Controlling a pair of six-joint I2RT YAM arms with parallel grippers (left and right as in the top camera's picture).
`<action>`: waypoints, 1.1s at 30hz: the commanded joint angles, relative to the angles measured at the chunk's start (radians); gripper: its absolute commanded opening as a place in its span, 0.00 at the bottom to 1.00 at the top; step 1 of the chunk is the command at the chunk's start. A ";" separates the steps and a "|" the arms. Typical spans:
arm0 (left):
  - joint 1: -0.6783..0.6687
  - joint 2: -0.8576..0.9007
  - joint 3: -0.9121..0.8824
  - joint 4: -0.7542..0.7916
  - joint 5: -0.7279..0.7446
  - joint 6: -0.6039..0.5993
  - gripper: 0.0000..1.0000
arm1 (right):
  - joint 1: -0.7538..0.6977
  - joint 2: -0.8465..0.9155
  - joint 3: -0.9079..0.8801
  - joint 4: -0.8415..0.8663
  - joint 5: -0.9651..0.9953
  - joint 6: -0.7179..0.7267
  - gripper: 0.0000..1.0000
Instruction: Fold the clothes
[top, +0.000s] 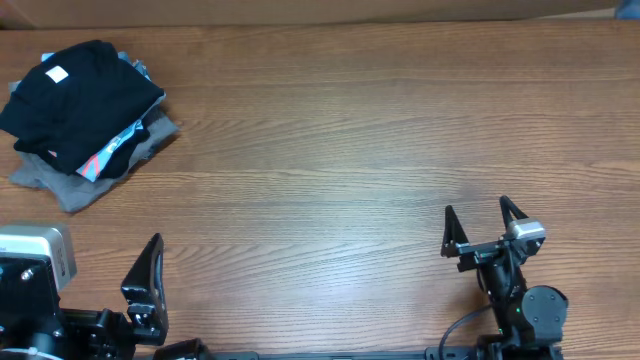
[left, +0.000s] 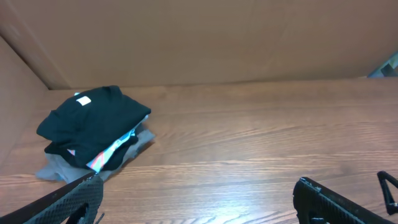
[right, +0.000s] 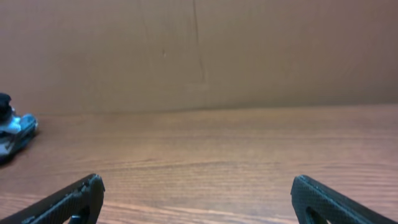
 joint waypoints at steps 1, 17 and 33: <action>-0.006 0.000 -0.005 0.002 -0.007 0.000 1.00 | -0.010 -0.010 -0.027 0.021 -0.003 0.029 1.00; -0.006 0.000 -0.005 0.002 -0.007 0.000 1.00 | -0.008 -0.010 -0.027 0.018 -0.012 0.029 1.00; -0.006 0.000 -0.005 0.002 -0.008 0.000 1.00 | -0.008 -0.010 -0.027 0.018 -0.012 0.030 1.00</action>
